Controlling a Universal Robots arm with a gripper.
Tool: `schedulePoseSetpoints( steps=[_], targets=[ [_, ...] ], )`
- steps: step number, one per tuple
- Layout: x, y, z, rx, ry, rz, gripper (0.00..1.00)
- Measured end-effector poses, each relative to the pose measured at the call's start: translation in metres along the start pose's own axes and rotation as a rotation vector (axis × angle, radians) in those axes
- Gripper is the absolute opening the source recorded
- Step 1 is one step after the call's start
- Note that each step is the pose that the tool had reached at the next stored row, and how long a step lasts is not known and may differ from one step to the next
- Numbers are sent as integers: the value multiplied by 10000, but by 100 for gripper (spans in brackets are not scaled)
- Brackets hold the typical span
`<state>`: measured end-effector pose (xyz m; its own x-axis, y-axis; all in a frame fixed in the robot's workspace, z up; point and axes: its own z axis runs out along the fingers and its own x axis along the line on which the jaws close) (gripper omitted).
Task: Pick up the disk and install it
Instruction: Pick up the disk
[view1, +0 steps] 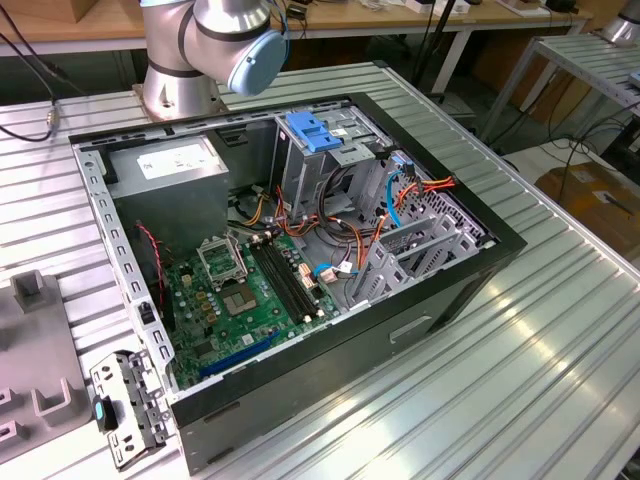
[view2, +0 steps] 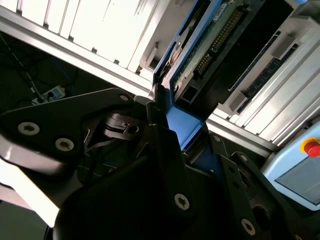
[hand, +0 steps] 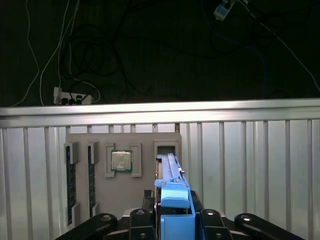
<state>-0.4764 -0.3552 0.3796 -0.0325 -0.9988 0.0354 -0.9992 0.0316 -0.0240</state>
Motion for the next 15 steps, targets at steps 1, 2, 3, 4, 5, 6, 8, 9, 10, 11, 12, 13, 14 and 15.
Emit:
schedulePoseSetpoints(
  steps=[1,2,3,4,5,6,8,9,10,11,12,13,14,15],
  targets=[
    [0,0,-4,0,0,0,37],
    [0,0,-11,1,0,0,37],
    [1,-1,-18,0,0,0,37],
    [1,-1,-25,0,0,0,37],
    [1,-1,-31,0,0,0,37],
    [1,-1,-40,1,0,0,37],
    [2,-2,-63,-1,0,0,37],
    [2,-2,-71,1,0,0,37],
    [3,-2,-76,1,-1,0,37],
    [3,-2,-84,-1,0,0,37],
    [3,-3,-95,0,0,0,37],
    [4,-3,-100,0,0,0,37],
    [4,-3,-106,0,0,0,37],
    [4,-3,-116,0,0,0,37]
  ],
)
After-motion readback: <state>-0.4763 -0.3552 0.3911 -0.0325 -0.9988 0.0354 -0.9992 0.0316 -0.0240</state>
